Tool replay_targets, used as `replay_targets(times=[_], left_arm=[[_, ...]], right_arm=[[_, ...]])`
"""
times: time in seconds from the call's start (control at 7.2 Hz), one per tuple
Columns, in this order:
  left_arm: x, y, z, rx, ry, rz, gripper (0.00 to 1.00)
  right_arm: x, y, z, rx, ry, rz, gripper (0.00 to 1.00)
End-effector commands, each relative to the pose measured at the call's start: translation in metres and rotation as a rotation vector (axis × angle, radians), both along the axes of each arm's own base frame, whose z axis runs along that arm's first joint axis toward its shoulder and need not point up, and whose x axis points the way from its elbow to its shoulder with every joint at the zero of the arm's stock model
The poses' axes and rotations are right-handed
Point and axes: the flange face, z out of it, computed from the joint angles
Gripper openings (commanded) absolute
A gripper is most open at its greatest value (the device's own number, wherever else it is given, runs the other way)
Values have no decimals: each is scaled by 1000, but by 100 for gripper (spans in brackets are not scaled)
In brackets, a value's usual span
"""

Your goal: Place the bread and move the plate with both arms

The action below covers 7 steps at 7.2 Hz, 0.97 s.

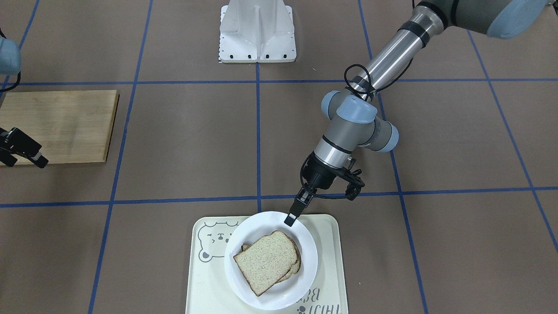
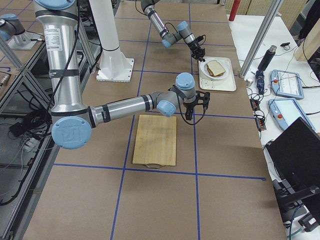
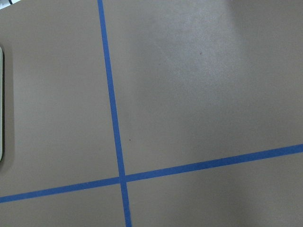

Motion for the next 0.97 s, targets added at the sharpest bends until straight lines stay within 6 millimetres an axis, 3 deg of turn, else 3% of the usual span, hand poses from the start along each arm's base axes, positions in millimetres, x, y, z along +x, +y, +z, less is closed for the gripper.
replay_targets(times=[0.0, 0.28, 0.42, 0.56, 0.69, 0.83], left_arm=[[-36, 25, 4, 83, -2, 19, 99], [-80, 61, 30, 137, -2, 106, 99], [-106, 82, 59, 169, -48, 114, 99], [-133, 92, 105, 247, -183, 123, 99], [-149, 102, 138, 430, -379, 162, 99], [-182, 87, 160, 516, -518, 153, 99]], right_arm=[[1, -5, -18, -8, 4, 6, 100], [1, -5, -20, -14, 7, 7, 100], [5, -6, -19, -15, 12, 17, 100], [4, -8, -23, -7, 18, 16, 100], [14, -12, -20, 35, 52, -10, 100], [34, -17, -14, 79, 101, -40, 100]])
